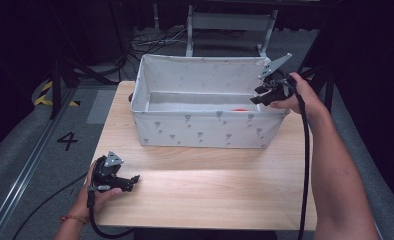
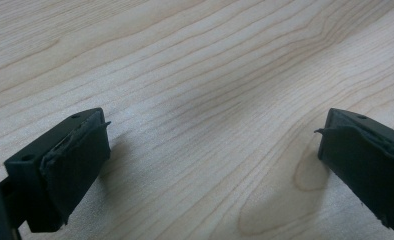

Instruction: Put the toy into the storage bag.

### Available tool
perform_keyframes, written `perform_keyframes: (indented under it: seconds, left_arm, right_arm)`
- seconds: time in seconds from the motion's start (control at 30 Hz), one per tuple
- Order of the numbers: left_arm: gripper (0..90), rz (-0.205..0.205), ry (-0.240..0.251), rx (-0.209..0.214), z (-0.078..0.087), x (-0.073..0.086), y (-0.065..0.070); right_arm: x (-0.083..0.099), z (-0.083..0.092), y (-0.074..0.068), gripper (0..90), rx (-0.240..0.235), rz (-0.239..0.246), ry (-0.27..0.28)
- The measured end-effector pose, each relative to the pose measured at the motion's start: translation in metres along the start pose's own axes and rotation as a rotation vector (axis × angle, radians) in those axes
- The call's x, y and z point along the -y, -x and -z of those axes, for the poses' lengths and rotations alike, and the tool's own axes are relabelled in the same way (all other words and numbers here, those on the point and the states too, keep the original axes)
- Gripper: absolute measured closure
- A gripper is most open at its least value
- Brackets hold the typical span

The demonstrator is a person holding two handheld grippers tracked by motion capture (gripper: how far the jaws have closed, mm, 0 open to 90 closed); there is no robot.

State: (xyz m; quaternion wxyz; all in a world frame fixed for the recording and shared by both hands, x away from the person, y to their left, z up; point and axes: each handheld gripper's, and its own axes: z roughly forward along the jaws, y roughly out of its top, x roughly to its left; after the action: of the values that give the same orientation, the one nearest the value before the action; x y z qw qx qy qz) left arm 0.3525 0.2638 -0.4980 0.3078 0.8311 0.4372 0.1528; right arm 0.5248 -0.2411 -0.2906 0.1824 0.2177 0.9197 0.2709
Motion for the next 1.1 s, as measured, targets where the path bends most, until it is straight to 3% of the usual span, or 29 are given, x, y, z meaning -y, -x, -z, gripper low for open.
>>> perform_keyframes:
  seconds: [0.33, 0.53, 0.8, 0.9, 1.1]
  left_arm:
    - [0.5, 0.003, 0.001, 0.0, 0.0, 0.0, 0.0]
    - [0.5, 0.005, 0.002, -0.001, 0.0, 0.0, 0.0]
    - [0.5, 0.009, 0.001, -0.002, 0.0, 0.001, 0.001]
    - [0.5, 0.008, 0.003, -0.006, 0.0, 0.001, 0.001]
    - [0.5, 0.013, 0.004, -0.01, 0.0, 0.001, 0.001]
  right_arm:
    - [0.01, 0.016, -0.009, 32.5, 0.074, -0.078, 0.059]
    - [0.01, 0.024, -0.022, 19.4, 0.157, -0.111, 0.081]
    - [0.018, 0.038, -0.038, 17.1, 0.207, -0.138, 0.128]
    - [0.021, 0.041, -0.045, 16.5, 0.264, -0.133, 0.145]
    - [0.03, 0.045, -0.055, 16.4, 0.267, -0.13, 0.16]
